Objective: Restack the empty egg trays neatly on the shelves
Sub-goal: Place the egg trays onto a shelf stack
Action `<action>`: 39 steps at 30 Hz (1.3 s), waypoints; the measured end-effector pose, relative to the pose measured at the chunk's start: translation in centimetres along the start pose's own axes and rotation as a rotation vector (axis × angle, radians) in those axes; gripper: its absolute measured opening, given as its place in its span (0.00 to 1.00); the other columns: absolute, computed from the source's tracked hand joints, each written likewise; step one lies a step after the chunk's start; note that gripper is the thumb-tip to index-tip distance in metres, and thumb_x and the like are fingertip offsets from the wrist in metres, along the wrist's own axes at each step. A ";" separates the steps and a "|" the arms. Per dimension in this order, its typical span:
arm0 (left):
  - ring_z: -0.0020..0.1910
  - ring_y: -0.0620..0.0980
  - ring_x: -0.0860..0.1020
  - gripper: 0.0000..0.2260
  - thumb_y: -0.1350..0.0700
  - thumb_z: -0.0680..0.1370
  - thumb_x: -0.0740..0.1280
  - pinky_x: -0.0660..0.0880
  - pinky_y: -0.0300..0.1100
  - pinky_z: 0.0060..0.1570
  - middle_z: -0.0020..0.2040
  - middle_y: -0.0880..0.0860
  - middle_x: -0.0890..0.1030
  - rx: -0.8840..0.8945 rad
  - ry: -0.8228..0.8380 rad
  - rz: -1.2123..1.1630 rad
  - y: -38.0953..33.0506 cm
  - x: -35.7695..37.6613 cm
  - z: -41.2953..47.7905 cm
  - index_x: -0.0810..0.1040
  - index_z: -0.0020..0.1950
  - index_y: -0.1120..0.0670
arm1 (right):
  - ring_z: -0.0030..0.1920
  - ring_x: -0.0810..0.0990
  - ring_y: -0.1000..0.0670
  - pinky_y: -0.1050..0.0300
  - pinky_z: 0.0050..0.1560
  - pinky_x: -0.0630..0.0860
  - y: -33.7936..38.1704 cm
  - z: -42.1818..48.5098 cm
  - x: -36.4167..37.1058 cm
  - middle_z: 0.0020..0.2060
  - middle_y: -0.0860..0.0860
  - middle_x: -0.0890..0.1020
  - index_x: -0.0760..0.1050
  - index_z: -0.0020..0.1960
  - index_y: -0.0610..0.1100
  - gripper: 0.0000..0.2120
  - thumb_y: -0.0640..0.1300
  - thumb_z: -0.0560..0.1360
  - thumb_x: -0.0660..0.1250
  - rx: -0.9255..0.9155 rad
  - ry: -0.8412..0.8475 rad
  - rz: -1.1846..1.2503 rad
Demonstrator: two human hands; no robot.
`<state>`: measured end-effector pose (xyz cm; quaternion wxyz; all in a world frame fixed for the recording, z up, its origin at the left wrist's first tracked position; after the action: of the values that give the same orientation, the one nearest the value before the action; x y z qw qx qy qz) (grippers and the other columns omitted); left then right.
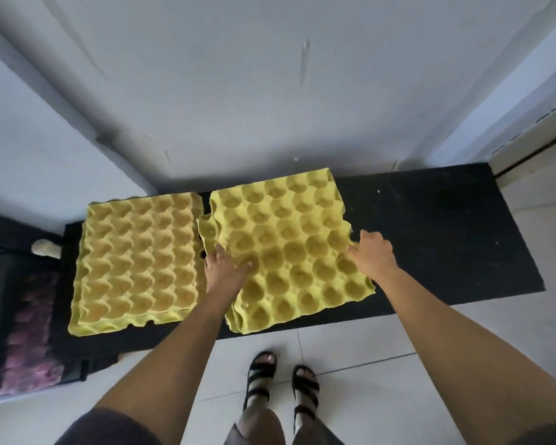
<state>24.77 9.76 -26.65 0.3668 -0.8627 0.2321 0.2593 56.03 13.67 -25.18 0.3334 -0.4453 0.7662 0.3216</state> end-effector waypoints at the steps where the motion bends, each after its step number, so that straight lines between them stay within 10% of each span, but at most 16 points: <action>1: 0.69 0.62 0.61 0.38 0.50 0.74 0.69 0.64 0.55 0.67 0.71 0.61 0.57 -0.020 -0.004 -0.054 0.5 0.5 0.2 0.51 0.76 0.58 | 0.66 0.67 0.35 0.44 0.61 0.68 -0.5 0.7 0.7 0.66 0.38 0.68 0.62 0.71 0.37 0.24 0.50 0.80 0.57 0.028 0.015 0.046; 9: 0.41 0.56 0.75 0.21 0.55 0.70 0.74 0.74 0.52 0.42 0.43 0.55 0.76 -0.204 -0.096 -0.436 4.1 1.9 0.9 0.72 0.58 0.62 | 0.52 0.78 0.42 0.48 0.53 0.75 -2.5 2.7 4.3 0.53 0.43 0.79 0.74 0.61 0.41 0.16 0.46 0.75 0.65 0.216 0.089 0.586; 26: 0.55 0.56 0.71 0.21 0.56 0.73 0.68 0.73 0.53 0.57 0.58 0.56 0.68 -0.127 -0.002 -0.523 2.1 1.1 -0.4 0.63 0.62 0.56 | 0.49 0.75 0.45 0.50 0.49 0.72 -1.1 1.9 1.6 0.50 0.47 0.75 0.71 0.59 0.45 0.13 0.43 0.74 0.64 0.085 0.016 0.630; 39: 0.49 0.58 0.74 0.13 0.64 0.73 0.68 0.74 0.51 0.50 0.48 0.57 0.73 -0.040 -0.114 -0.512 -1.0 -2.6 -2.1 0.66 0.52 0.57 | 0.49 0.76 0.47 0.52 0.47 0.71 -0.9 -0.9 -2.1 0.53 0.47 0.77 0.70 0.60 0.45 0.14 0.43 0.76 0.63 0.039 -0.052 0.710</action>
<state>23.93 9.31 -23.29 0.4158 -0.8844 -0.0203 0.2109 57.43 13.61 -23.13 0.2284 -0.1365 0.8705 0.4140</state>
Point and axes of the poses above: each hand's wrist, its own z-axis towards the middle knuckle, its own x-axis out of the palm, y = z × x, the point moved 9 cm from there along z, towards the middle knuckle
